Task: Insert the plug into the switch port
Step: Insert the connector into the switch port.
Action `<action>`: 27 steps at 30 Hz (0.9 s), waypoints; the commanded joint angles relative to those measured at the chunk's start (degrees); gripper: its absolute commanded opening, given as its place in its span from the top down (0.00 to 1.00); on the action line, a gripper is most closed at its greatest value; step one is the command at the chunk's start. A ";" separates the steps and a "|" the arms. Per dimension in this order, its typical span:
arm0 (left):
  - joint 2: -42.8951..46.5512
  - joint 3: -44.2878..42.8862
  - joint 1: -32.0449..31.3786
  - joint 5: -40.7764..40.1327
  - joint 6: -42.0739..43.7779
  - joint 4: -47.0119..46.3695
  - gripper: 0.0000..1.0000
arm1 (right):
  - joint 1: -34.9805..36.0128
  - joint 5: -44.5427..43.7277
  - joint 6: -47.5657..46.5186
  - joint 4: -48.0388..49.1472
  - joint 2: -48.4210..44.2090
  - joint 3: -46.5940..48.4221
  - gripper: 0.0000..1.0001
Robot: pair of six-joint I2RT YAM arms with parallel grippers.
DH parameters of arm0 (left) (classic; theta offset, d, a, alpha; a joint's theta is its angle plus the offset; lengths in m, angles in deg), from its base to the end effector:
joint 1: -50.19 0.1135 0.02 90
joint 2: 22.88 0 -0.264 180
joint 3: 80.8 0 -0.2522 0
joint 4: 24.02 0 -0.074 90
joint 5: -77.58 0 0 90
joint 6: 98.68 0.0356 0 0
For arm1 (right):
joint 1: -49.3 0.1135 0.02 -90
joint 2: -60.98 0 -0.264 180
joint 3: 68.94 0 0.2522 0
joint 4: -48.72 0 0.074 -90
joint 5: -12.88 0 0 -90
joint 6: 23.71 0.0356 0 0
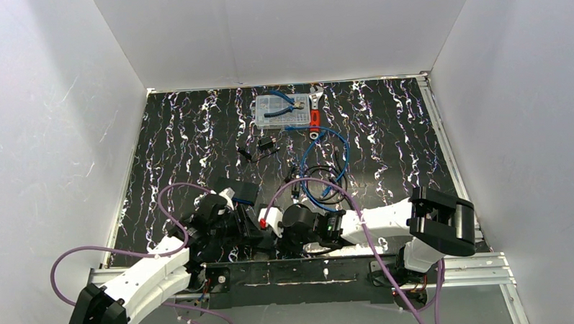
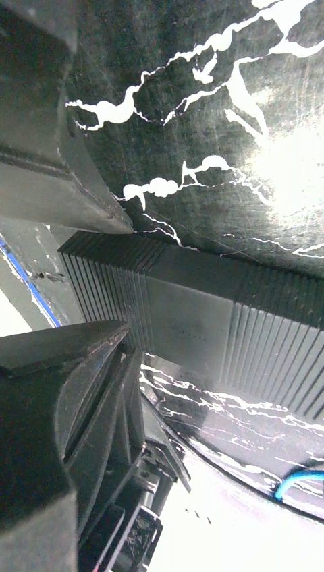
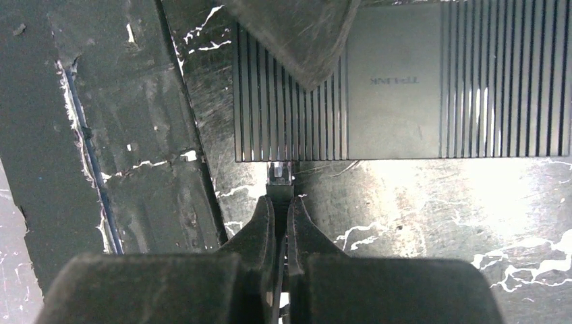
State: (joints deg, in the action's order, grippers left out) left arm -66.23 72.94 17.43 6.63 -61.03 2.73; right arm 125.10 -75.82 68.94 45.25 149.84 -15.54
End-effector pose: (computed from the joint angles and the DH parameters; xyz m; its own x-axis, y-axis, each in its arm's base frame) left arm 0.1171 -0.0892 0.1460 -0.9175 -0.2996 -0.2616 -0.0278 0.7045 -0.7092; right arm 0.0741 0.2963 0.1623 -0.1990 -0.5980 -0.7764 -0.9654 0.2561 0.0502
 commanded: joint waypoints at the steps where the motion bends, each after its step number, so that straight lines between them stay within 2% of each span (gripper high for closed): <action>1: -0.11 -3.71 -2.31 5.59 0.77 8.07 0.50 | -1.36 -2.21 -1.23 12.55 -3.10 3.46 0.99; 7: 0.62 -9.32 -2.30 -0.97 3.23 13.82 0.39 | -1.26 2.52 -0.67 3.13 -4.61 1.20 0.99; 19: -1.03 -20.09 -2.31 -12.64 7.96 24.02 0.16 | -1.31 3.97 0.12 -12.69 -2.79 3.31 0.98; 21: -0.57 -21.33 -2.31 -14.08 8.46 24.93 0.09 | -1.32 3.60 0.89 -12.44 -2.85 3.26 0.90; 23: 0.27 -22.33 -2.31 -15.71 9.00 25.85 0.03 | -1.35 2.16 1.62 -12.55 -3.75 3.40 0.78; 27: 2.24 -24.31 -2.30 -17.96 10.46 27.57 0.02 | -1.44 -4.82 2.14 -14.27 -7.16 4.52 0.60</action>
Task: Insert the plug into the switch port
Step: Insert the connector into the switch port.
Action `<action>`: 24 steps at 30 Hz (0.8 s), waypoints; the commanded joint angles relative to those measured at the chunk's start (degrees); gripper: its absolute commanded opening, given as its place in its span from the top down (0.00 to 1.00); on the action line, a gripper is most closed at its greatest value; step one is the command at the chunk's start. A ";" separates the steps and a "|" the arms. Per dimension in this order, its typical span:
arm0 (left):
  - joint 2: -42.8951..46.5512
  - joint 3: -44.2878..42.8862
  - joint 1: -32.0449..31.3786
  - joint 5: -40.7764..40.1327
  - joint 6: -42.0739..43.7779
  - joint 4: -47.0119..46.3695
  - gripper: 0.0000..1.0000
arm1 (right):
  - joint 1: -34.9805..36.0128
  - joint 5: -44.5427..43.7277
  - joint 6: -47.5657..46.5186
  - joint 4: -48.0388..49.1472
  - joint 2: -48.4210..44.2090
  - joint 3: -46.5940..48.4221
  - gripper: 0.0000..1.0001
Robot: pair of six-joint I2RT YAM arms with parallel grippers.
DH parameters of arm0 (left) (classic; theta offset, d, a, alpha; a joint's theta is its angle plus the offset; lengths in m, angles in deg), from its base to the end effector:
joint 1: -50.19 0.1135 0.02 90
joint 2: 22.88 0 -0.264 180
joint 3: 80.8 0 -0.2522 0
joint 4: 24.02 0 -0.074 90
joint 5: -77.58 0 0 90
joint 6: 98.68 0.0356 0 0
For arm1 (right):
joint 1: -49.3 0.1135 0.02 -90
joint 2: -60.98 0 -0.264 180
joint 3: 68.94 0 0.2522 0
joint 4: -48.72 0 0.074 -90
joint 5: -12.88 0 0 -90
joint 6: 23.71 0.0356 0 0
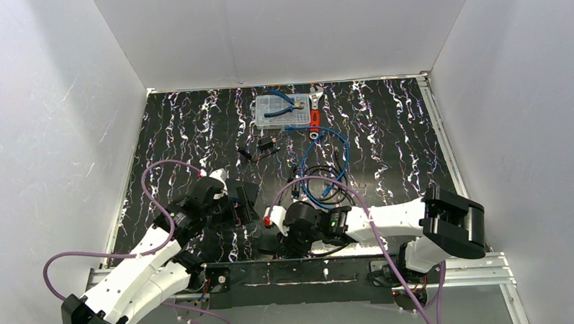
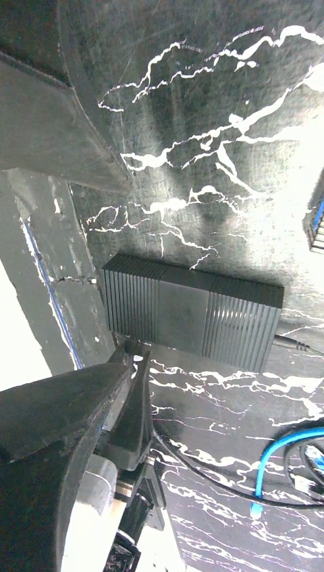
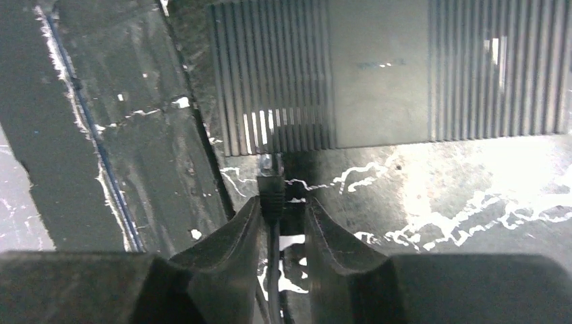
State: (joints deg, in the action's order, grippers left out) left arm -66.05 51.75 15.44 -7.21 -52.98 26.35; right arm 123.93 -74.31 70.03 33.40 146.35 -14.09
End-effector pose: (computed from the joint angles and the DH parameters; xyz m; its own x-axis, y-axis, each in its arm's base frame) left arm 0.1254 -0.0909 0.2341 -0.8562 -0.2525 -0.4507 0.0299 0.8467 -0.5312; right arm 0.0758 0.2823 0.1700 -0.2532 -0.6751 -0.6929 -0.9577 0.2764 0.0805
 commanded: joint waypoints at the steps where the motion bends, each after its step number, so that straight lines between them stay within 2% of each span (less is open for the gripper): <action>1: 2.50 -3.79 -0.32 -4.30 2.81 4.36 0.02 | -0.43 -8.73 1.02 -3.30 -4.92 3.50 0.57; 5: 3.33 -5.18 -0.32 -6.30 3.82 5.61 0.02 | -1.49 -13.55 0.91 -5.58 -7.62 4.91 0.52; 10: 5.02 -8.52 -0.33 -7.84 7.03 7.96 0.02 | -8.13 -20.55 2.40 -9.00 -12.10 8.20 0.45; 15: 5.86 -10.98 -0.30 -7.40 9.93 9.82 0.02 | -13.52 -30.31 4.18 -6.34 -12.46 9.85 0.42; 19: 7.12 -12.28 -0.28 -8.35 11.19 10.51 0.02 | -17.43 -31.38 5.73 -5.98 -10.06 12.66 0.42; 24: 7.45 -12.42 -0.30 -9.19 13.64 9.72 0.02 | -23.95 -29.67 11.50 -10.44 -2.65 19.94 0.42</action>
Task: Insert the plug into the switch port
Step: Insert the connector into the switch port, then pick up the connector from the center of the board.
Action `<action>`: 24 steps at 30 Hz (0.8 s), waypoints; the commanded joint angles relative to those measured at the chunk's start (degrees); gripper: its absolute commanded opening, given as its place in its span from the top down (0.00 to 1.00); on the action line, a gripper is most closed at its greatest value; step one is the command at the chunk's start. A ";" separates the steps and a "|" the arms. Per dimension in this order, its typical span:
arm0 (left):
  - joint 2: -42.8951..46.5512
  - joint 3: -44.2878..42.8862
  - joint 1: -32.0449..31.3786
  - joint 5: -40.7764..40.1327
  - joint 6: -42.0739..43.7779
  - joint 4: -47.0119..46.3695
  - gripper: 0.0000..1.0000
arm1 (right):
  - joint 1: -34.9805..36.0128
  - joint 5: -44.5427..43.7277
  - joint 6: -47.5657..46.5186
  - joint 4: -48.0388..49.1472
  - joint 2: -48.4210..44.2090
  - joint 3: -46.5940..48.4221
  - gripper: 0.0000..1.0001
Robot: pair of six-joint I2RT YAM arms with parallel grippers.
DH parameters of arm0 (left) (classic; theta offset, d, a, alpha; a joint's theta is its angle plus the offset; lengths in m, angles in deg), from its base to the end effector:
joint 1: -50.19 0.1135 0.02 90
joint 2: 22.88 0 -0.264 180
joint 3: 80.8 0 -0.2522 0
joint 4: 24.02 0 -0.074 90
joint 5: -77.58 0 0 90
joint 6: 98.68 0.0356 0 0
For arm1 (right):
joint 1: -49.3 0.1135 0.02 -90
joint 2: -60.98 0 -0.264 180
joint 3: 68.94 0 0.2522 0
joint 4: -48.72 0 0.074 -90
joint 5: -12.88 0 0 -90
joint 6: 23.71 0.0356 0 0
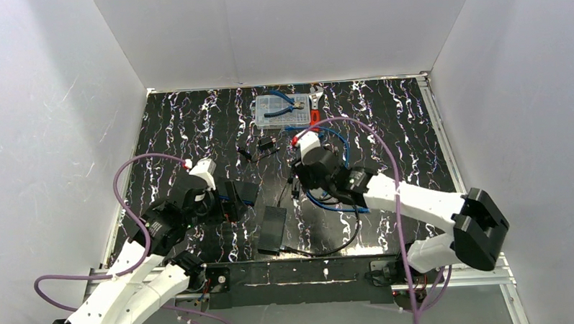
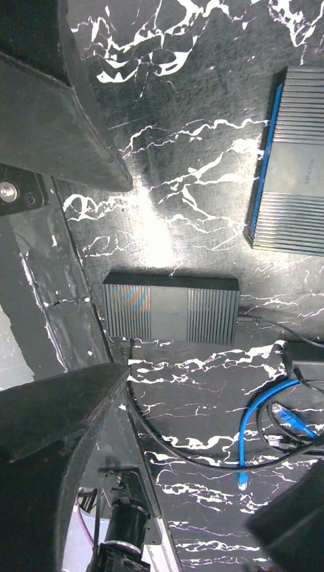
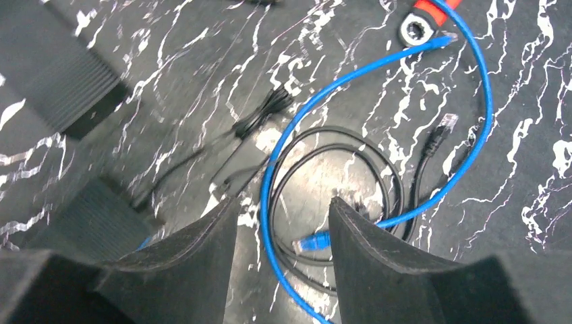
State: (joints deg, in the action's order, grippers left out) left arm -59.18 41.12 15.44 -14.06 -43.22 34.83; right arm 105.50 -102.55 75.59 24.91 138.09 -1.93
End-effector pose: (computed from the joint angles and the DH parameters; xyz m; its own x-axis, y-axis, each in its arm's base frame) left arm 0.1065 -0.0726 0.2973 -0.7204 -0.1900 -0.6670 0.1731 0.8821 -0.4382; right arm 0.1782 0.2387 0.2674 -0.3955 -0.3285 -0.8577 -0.4948 0.8630 -0.1023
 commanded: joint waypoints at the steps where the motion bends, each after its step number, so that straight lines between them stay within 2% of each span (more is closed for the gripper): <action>1: 0.60 -1.42 -0.32 -2.56 3.94 1.07 0.02 | -6.29 -0.75 6.85 -2.43 6.96 8.78 0.42; 9: 1.55 -0.05 -0.29 -1.51 4.33 -0.47 0.02 | -11.68 1.21 14.67 -2.91 16.70 16.77 0.42; 18: 2.74 0.35 -0.22 -1.36 4.31 -0.87 0.02 | -16.59 5.88 24.25 -1.38 25.86 20.78 0.45; 24: 2.27 0.44 -0.24 -0.69 4.39 -1.09 0.02 | -17.94 5.19 26.95 -1.82 31.33 24.30 0.42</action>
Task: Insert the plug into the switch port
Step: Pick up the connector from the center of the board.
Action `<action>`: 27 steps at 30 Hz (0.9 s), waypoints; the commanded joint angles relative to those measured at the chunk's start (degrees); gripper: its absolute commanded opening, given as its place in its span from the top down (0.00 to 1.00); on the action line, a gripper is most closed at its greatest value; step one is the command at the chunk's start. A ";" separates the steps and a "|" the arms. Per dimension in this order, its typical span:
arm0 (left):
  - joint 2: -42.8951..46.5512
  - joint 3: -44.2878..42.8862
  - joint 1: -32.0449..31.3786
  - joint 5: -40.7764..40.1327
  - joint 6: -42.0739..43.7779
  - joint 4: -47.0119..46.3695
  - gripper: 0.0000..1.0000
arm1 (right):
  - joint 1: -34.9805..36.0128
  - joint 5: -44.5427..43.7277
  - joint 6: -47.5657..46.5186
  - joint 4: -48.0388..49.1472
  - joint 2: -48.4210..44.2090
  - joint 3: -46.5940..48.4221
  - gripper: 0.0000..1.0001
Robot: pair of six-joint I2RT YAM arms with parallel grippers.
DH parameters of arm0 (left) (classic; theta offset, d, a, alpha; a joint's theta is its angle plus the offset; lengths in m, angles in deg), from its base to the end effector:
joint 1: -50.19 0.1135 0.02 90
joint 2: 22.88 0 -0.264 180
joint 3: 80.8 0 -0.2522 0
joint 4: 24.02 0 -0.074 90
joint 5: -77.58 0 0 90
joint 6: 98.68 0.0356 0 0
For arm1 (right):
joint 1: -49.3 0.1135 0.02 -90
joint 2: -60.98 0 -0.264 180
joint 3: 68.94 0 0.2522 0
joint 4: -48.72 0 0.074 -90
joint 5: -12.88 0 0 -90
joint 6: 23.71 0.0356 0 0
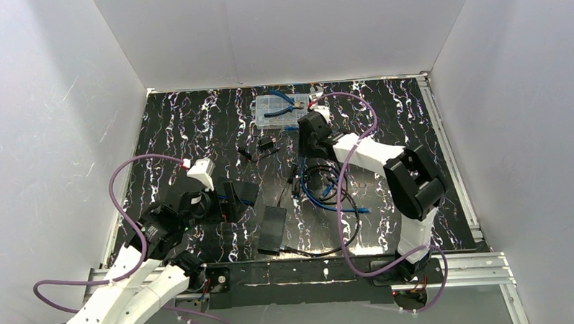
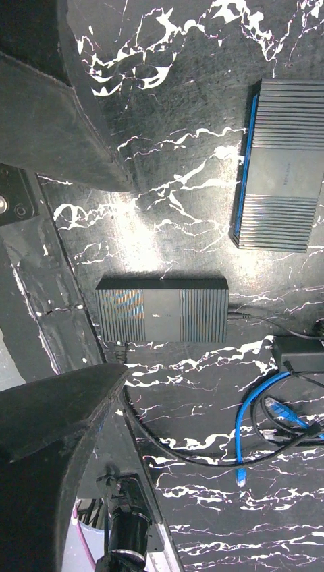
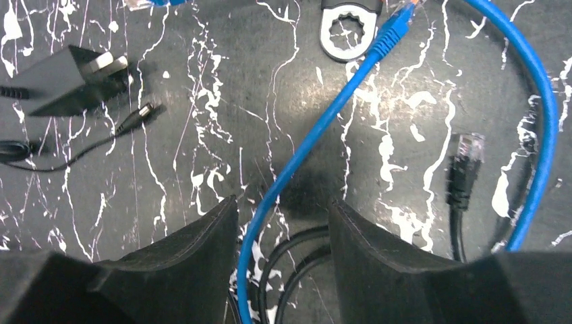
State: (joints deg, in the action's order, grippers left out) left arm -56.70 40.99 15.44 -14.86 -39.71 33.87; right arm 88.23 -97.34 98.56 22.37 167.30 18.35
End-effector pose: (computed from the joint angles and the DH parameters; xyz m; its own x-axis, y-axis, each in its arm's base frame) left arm 0.1009 -0.0681 0.3041 -0.6671 -0.1640 -0.7267 0.2292 0.8829 -0.4097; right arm 0.3252 0.2468 0.2082 -0.6822 0.0930 -0.7253 -0.0433 0.9850 0.1670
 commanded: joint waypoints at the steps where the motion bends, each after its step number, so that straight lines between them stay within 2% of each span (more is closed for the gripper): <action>1: -0.21 0.54 -0.23 0.13 0.88 -0.15 0.02 | -0.89 0.02 4.55 0.88 2.86 4.35 0.41; 7: -0.06 0.68 -0.22 -0.16 0.86 -0.12 0.02 | -2.13 0.40 7.42 0.88 6.79 6.53 0.42; 10: -0.25 0.65 -0.21 -0.13 0.87 -0.03 0.02 | -2.42 0.37 8.21 1.01 7.64 6.67 0.48; 13: -0.19 0.72 -0.24 -0.14 0.80 -0.03 0.02 | -2.62 0.40 8.56 1.93 7.21 5.73 0.64; 17: -0.33 0.71 -0.24 -0.37 0.76 -0.08 0.02 | -2.63 -0.03 8.29 3.81 4.72 2.85 0.96; 18: -0.41 0.69 -0.24 -0.37 0.72 -0.08 0.02 | -2.63 -0.12 8.21 4.29 3.74 2.13 0.99; 27: -0.87 0.70 -0.13 -0.60 0.63 -0.02 0.02 | -2.63 0.30 7.33 7.30 -7.77 -4.61 0.99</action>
State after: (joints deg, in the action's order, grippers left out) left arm -57.24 41.11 15.44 -14.83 -39.56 33.51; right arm 85.75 -96.40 106.42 25.76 167.73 15.64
